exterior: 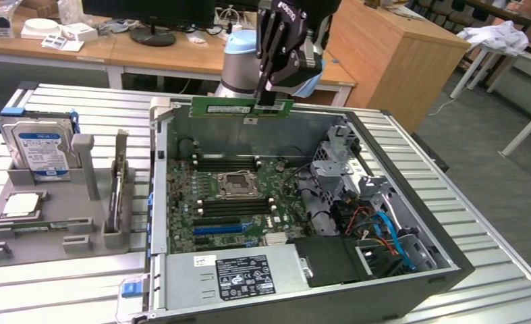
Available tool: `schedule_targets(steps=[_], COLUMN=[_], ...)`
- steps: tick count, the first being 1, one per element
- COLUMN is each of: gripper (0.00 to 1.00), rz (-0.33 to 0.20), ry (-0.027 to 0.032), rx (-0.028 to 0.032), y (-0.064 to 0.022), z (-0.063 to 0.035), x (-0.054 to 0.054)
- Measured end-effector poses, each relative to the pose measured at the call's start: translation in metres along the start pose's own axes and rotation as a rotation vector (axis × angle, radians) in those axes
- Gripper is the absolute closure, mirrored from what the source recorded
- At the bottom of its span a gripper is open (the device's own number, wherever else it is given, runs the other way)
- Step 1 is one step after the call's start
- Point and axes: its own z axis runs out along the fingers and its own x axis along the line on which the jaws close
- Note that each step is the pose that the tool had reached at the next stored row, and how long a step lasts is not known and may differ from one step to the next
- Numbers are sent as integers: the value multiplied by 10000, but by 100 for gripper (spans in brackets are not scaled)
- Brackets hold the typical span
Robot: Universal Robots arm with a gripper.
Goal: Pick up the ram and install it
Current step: 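Pick up the ram and move it above insertion slot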
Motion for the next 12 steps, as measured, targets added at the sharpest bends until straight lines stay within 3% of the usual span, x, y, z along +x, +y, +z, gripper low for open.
schedule_targets(steps=[5, 12], gripper=[88, 88], rz=[2, 1], ry=[-2, -1], rx=[1, 1], y=[-29, -84], z=[19, 71], x=[-69, -272])
